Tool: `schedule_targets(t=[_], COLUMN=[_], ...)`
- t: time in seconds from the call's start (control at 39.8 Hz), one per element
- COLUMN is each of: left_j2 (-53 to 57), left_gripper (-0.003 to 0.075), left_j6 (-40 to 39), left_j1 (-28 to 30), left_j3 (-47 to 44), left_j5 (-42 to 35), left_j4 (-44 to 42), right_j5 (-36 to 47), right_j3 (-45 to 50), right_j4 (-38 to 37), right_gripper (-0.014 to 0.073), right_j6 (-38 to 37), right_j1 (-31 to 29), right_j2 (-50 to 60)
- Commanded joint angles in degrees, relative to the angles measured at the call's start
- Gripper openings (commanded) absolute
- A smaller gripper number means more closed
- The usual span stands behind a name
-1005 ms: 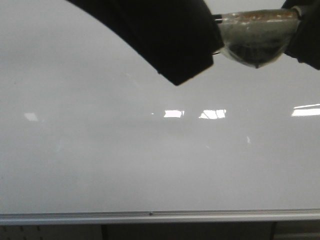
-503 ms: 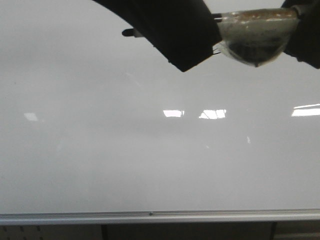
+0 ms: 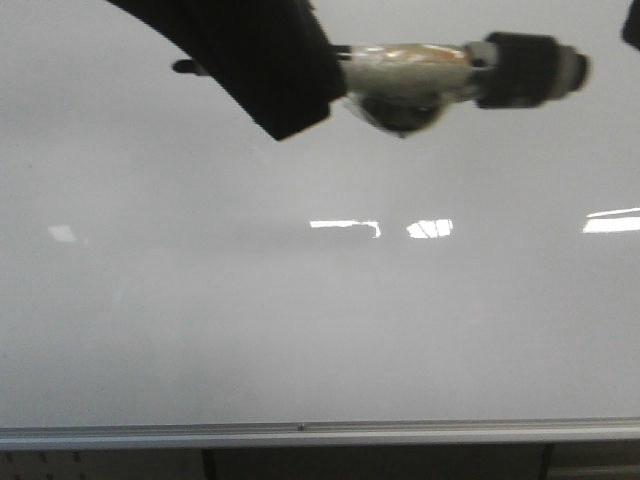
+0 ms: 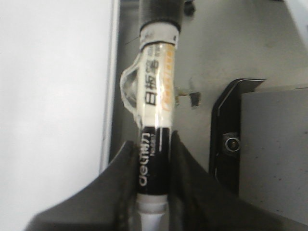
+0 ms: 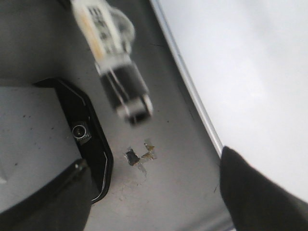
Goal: Write number 2 on whiteboard
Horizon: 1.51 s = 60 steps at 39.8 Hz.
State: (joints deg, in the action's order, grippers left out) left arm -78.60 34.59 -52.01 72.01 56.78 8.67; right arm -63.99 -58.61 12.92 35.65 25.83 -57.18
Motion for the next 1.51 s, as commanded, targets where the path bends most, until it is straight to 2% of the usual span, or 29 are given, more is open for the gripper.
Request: schedule_targets(t=[0.0,0.18,0.48,0.63,0.73,0.9,1.26,1.48], left_j2=[4.3,9.5,19.5,20.7,20.3,17.1,3.4,-2.6], left_gripper=[0.0008,0.0008,0.0008,0.0007,0.0007,0.0008,0.0008,0.0008], left_j6=[-9.0,-22.2,-30.1,-36.0,-36.2,-36.2,-36.2,-36.2], left_j1=[1.6,9.4,30.6,41.4,45.6,47.6,47.6,47.6], left_j3=[1.9,0.8,-8.4,-14.0,-17.1,-21.1,-21.4,-21.4], left_j5=[-1.4,-2.0,-10.2,-19.2,-26.8,-37.2,-53.3,-59.6], left_j4=[-7.0,-15.0,-15.8,-14.8,-11.9,-10.8,-9.2,-8.7], right_j5=[1.4,1.5,1.5,1.6,1.7,2.0,2.6,2.9], right_j3=[-2.0,-2.0,-2.0,-2.0,-2.0,-2.0,-2.0,-2.0], right_j4=[-1.6,-1.7,-2.2,-2.2,-2.2,-2.2,-2.2,-2.2], right_gripper=[0.0579,0.0579,0.0579,0.0579,0.0579,0.0579,0.0579,0.0579], right_j6=[-5.1,-10.6,-20.7,-20.8,-20.8,-20.8,-20.7,-20.7], right_j1=[-4.6,-11.7,-16.8,-16.8,-16.8,-16.8,-16.8,-16.8], right_j2=[2.4,4.4,6.0,6.4,6.4,6.4,6.4,6.4])
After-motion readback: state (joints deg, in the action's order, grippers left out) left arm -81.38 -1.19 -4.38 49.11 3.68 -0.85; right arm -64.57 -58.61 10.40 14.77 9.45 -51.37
